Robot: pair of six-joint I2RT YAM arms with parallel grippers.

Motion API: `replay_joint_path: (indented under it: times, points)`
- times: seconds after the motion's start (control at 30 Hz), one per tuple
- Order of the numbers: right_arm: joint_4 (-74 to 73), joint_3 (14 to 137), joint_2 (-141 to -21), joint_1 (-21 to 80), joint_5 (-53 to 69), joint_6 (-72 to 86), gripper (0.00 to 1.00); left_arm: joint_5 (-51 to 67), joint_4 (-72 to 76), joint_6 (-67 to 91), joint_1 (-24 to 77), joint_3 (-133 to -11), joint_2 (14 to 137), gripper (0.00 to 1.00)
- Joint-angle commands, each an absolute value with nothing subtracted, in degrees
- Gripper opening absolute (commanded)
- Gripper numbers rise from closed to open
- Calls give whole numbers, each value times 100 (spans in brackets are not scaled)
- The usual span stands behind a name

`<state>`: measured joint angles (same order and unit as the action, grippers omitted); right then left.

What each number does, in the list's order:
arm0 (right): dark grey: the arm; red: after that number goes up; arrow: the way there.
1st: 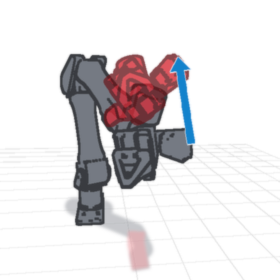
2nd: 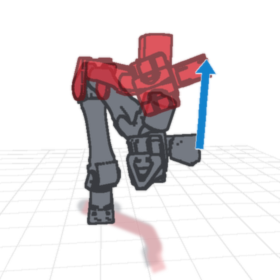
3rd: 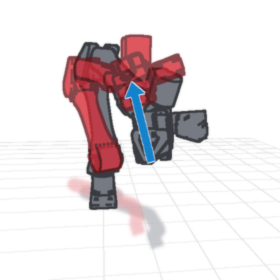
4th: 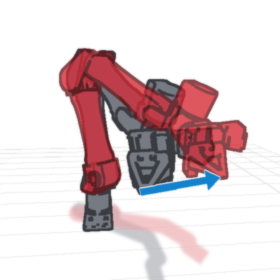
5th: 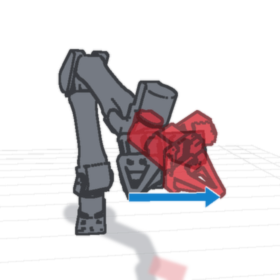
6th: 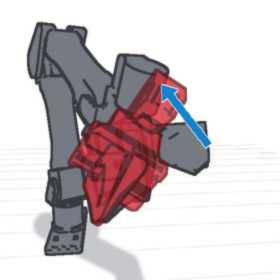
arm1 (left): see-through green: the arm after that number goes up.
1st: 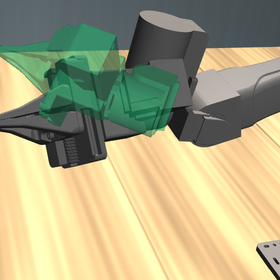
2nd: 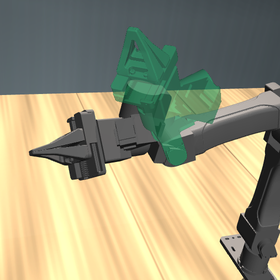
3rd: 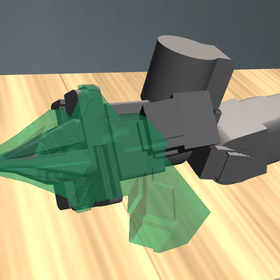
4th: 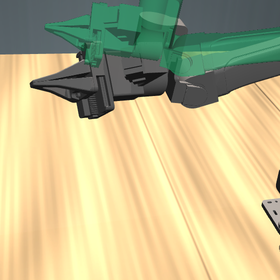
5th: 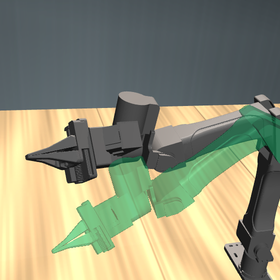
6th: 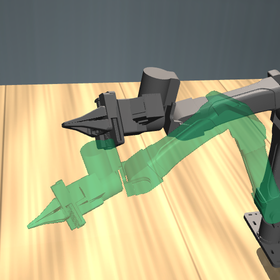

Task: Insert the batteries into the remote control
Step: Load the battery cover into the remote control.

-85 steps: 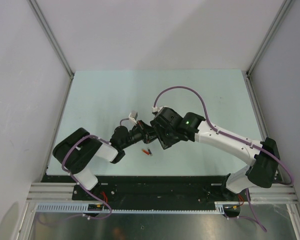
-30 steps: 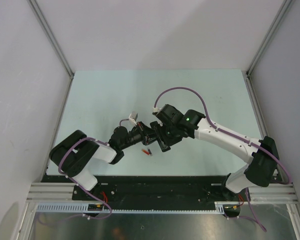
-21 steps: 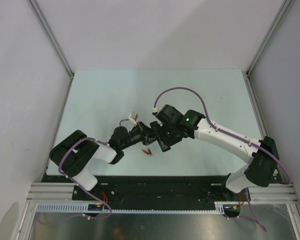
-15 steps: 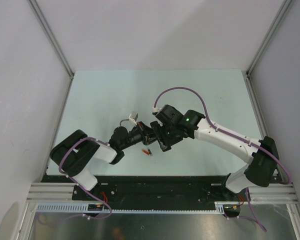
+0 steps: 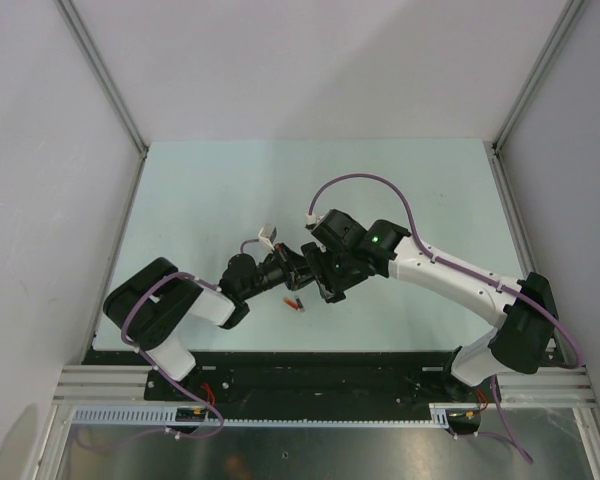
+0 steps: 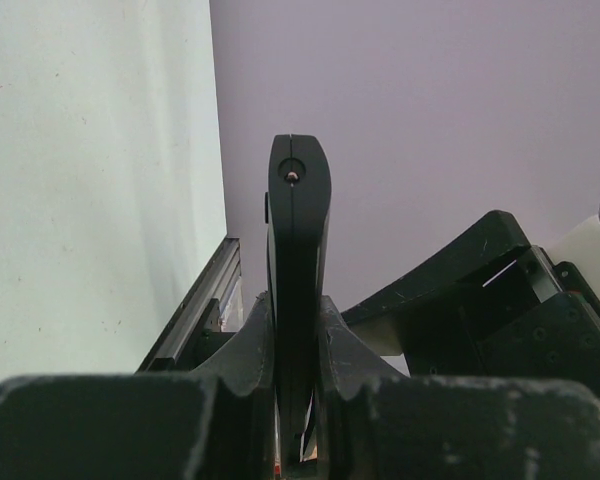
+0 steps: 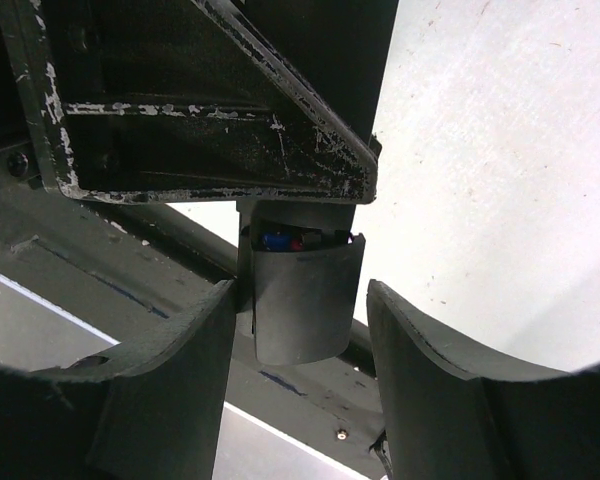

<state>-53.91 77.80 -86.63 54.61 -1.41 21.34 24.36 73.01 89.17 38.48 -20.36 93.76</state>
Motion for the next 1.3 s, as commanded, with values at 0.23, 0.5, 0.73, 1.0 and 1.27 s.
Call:
replay_joint_path:
  times: [0.23, 0.5, 0.73, 1.0, 1.27]
  points:
    - [-5405, 7998, -8490, 5441, -299, 2118, 52, 2505, 9624, 9053, 3902, -2153, 9422, 0]
    - [-5423, 8068, -8525, 5484, -316, 2153, 47, 2487, 9624, 9044, 3902, -2145, 9457, 0]
    - [-5441, 8112, -8561, 5528, -343, 2144, 53, 2505, 9624, 9053, 3902, -2162, 9483, 0]
    - [-5458, 8174, -8578, 5563, -404, 2145, 57, 2514, 9624, 9061, 3902, -2145, 9475, 0]
    - [-5484, 8288, -8587, 5616, -439, 2162, 57, 2522, 9624, 9070, 3902, -2162, 9510, 0]
